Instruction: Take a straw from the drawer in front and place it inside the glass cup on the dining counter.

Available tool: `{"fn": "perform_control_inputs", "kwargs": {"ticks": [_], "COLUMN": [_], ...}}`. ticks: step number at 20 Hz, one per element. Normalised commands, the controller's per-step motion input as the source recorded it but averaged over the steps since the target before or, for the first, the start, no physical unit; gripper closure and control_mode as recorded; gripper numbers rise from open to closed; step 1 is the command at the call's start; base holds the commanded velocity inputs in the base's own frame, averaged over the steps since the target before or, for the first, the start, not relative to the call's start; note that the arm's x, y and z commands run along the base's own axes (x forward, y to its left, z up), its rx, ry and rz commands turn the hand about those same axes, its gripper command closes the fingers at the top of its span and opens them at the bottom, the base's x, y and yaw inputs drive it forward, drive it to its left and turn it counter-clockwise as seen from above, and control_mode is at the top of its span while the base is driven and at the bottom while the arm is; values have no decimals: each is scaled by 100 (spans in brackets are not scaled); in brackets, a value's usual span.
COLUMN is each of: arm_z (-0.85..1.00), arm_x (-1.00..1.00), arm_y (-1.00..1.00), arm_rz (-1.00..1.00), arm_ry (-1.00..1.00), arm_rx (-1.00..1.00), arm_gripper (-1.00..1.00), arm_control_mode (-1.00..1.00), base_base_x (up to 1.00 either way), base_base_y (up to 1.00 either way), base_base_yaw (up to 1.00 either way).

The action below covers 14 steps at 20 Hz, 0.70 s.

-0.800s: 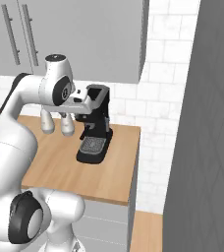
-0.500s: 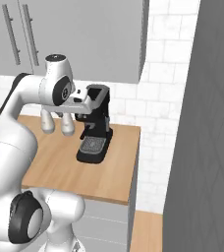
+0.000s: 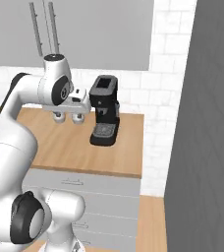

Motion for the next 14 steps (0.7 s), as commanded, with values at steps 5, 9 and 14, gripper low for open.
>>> {"fn": "perform_control_inputs", "kwargs": {"ticks": [5,9,14], "arm_z": [0,0,0], "arm_x": [0,0,0], "arm_y": [0,0,0], "arm_rz": [0,0,0], "arm_ry": [0,0,0], "arm_rx": [0,0,0], "arm_gripper": [-100,-100,-100], "arm_control_mode": [100,100,100], "base_base_x": [0,0,0], "base_base_y": [89,72,69], "base_base_yaw": [-56,-66,-67]}}
